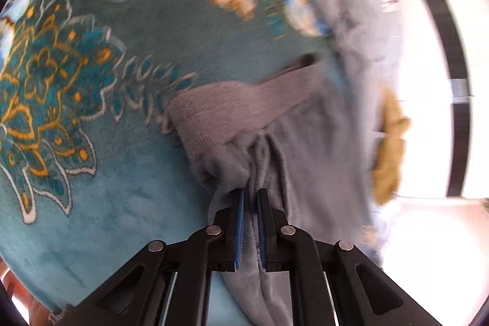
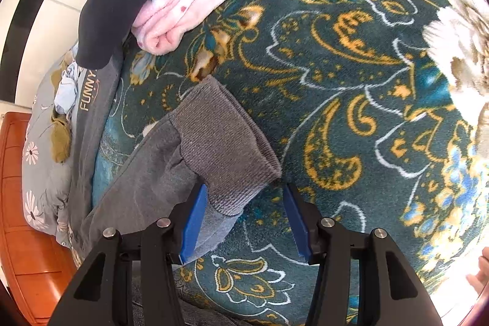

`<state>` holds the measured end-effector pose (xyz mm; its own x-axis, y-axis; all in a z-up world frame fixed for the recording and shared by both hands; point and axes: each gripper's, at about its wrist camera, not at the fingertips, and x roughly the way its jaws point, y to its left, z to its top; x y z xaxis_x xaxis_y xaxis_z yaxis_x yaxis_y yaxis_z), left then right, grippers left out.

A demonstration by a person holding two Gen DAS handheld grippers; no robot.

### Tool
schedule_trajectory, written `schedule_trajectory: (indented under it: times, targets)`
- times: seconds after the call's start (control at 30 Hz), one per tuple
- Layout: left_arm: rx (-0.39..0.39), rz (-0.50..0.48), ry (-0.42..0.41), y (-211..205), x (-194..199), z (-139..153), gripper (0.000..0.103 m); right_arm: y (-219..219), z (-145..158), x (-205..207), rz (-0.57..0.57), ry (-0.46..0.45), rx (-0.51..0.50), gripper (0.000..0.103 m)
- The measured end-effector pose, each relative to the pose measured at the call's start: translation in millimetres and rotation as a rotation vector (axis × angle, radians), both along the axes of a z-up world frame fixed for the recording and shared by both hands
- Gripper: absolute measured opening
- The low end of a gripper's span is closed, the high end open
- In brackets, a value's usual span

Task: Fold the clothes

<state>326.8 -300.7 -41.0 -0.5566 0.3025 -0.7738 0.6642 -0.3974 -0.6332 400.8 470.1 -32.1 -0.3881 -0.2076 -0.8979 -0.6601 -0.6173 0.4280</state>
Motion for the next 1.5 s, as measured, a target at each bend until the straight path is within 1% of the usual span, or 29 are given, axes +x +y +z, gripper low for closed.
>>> schedule_trajectory:
  times: [0.1, 0.17, 0.2, 0.27, 0.3, 0.33, 0.47, 0.53, 0.57, 0.6, 0.63, 0.67, 0.7, 0.77, 0.83, 0.93, 0.97, 1.0, 1.03, 1.07, 1.1, 1.13, 1.17, 1.2, 1.27, 1.37, 1.4, 1.5]
  targets:
    - [-0.017, -0.015, 0.011, -13.7, 15.8, -2.6, 0.008, 1.8, -1.9, 3.4, -0.007, -0.002, -0.006, 0.053]
    - [-0.029, -0.025, 0.018, -22.9, 26.4, -4.4, 0.0, 0.3, -6.1, 3.9, -0.01, -0.007, -0.014, 0.053]
    - [-0.021, -0.007, -0.001, -28.5, 31.7, -12.1, 0.0, -0.1, -7.1, 4.5, -0.014, -0.006, -0.016, 0.053]
    - [0.063, 0.062, -0.011, -43.3, 45.4, -34.2, 0.0, 0.4, -6.2, 5.6, -0.011, -0.003, -0.02, 0.053]
    - [0.07, 0.073, -0.015, -46.4, 50.0, -38.5, 0.0, 0.6, -5.5, 6.1, -0.009, -0.002, -0.021, 0.053]
    - [0.059, 0.071, -0.02, -47.5, 53.5, -39.7, 0.0, 1.1, -4.7, 7.0, -0.006, 0.0, -0.02, 0.053]
    - [0.065, 0.016, 0.054, -45.4, 47.3, -35.0, 0.002, 3.8, -3.5, 10.9, -0.028, 0.015, -0.037, 0.053]
    - [0.051, -0.014, 0.082, -41.5, 38.8, -28.6, 0.003, 2.7, -4.5, 11.7, -0.027, 0.022, -0.054, 0.053]
    - [0.036, -0.031, 0.083, -38.7, 34.6, -25.0, 0.005, 1.9, -5.6, 12.0, -0.027, 0.019, -0.055, 0.053]
    - [0.022, -0.05, 0.078, -35.2, 28.7, -23.0, 0.016, 0.8, -6.9, 12.1, -0.025, 0.013, -0.054, 0.053]
    - [0.01, -0.063, 0.062, -31.8, 22.7, -21.3, 0.033, -0.2, -8.4, 12.2, -0.03, 0.012, -0.057, 0.053]
    - [-0.001, -0.075, 0.042, -28.6, 17.0, -19.6, 0.04, -0.7, -9.7, 12.7, -0.039, 0.015, -0.064, 0.053]
    - [-0.002, -0.08, 0.039, -26.4, 13.5, -19.8, 0.045, -0.5, -10.3, 13.5, -0.05, 0.021, -0.071, 0.053]
    - [0.022, -0.074, 0.047, -24.4, 10.7, -23.4, 0.046, 0.0, -11.2, 14.8, -0.072, 0.032, -0.082, 0.053]
    - [0.049, -0.065, 0.055, -22.8, 7.2, -27.1, 0.052, 0.6, -12.3, 15.0, -0.094, 0.04, -0.092, 0.053]
    - [0.069, -0.052, 0.055, -9.6, -5.7, -33.2, 0.054, -1.1, -12.8, 13.6, -0.112, 0.063, -0.113, 0.053]
    - [0.06, -0.051, 0.049, -7.3, -5.4, -33.3, 0.054, -1.9, -13.2, 12.8, -0.116, 0.072, -0.121, 0.051]
    - [0.047, -0.051, 0.043, -4.3, -4.4, -32.9, 0.053, -3.5, -13.9, 11.4, -0.117, 0.081, -0.132, 0.042]
    - [0.035, -0.051, 0.037, -1.4, -3.5, -32.5, 0.052, -5.0, -15.0, 9.9, -0.117, 0.084, -0.142, 0.036]
    - [0.026, -0.05, 0.034, -0.4, -3.0, -31.6, 0.051, -6.7, -16.2, 7.7, -0.129, 0.086, -0.149, 0.024]
    - [0.019, -0.047, 0.033, -0.2, -2.7, -30.5, 0.044, -8.3, -17.4, 5.3, -0.143, 0.089, -0.155, 0.017]
    - [0.012, -0.045, 0.032, -0.1, -2.5, -29.3, 0.026, -10.1, -17.4, 2.5, -0.143, 0.089, -0.154, 0.013]
    - [0.005, -0.042, 0.03, 0.1, -2.2, -28.2, 0.018, -10.9, -14.6, 0.4, -0.138, 0.092, -0.146, 0.009]
    - [-0.002, -0.039, 0.029, 0.2, -2.0, -27.1, 0.015, -11.3, -11.2, -1.4, -0.133, 0.095, -0.135, 0.007]
    - [-0.02, -0.034, 0.083, -1.5, 1.4, -13.9, 0.013, -10.0, -1.0, -4.8, -0.131, 0.12, -0.116, 0.005]
    - [-0.028, -0.021, 0.205, -6.1, 9.1, 12.7, 0.012, -1.4, 27.1, -6.4, -0.153, 0.237, -0.105, 0.005]
    - [-0.03, -0.019, 0.233, -6.8, 12.3, 19.0, 0.012, -0.1, 35.5, -7.3, -0.148, 0.267, -0.098, 0.005]
    - [-0.059, -0.027, 0.195, -6.9, 27.3, 6.9, 0.012, -1.3, 37.7, -3.8, -0.121, 0.248, -0.041, 0.004]
